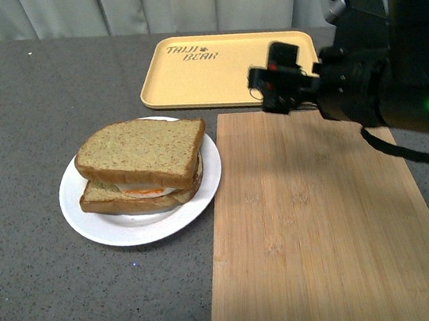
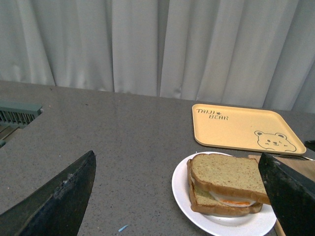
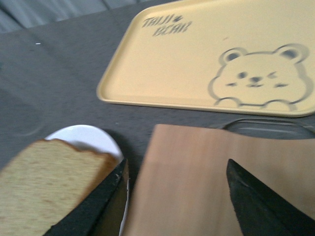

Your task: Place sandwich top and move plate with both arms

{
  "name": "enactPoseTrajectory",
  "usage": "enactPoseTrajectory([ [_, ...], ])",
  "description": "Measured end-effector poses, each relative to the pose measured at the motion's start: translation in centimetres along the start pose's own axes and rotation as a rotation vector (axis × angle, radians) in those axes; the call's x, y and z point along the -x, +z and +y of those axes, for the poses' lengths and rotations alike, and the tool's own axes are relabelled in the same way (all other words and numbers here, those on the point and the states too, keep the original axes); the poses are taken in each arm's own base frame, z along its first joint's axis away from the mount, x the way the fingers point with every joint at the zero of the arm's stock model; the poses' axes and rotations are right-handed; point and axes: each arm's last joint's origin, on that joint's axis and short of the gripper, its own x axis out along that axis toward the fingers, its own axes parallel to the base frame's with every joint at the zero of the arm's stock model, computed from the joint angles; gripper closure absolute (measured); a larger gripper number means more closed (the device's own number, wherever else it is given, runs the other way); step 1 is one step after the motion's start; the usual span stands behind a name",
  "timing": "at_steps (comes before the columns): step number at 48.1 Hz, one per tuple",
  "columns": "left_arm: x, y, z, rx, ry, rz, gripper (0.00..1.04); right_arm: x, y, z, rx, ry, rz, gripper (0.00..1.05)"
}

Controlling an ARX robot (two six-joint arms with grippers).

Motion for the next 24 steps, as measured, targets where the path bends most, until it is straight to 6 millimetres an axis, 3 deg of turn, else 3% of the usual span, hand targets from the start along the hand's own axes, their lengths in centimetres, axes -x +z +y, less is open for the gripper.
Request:
enactPoseTrajectory([
  [5, 0.0, 0.0, 0.0, 0.0, 0.002, 0.0, 0.07, 2.6, -0.9, -1.5, 0.165, -0.17, -0.172, 0.63],
  [9, 0.0, 0.0, 0.0, 0.0, 0.003, 0.0, 0.07, 5.9, 0.3, -2.2, 0.241, -0.294, -0.35, 0.79],
  [17, 0.0, 0.0, 0.0, 0.0, 0.002, 0.0, 0.07, 9.2, 1.5, -2.6, 0.267, -0.334, -0.477, 1.03],
  [21, 0.0, 0.0, 0.0, 0.0, 0.002, 0.0, 0.07, 10.0, 1.2, -2.9, 0.269, -0.351, -0.47, 1.04],
  [24, 0.0, 0.0, 0.0, 0.0, 0.001, -0.001, 0.07, 12.6, 0.7, -3.5, 0.305, -0.33, -0.441, 1.04],
])
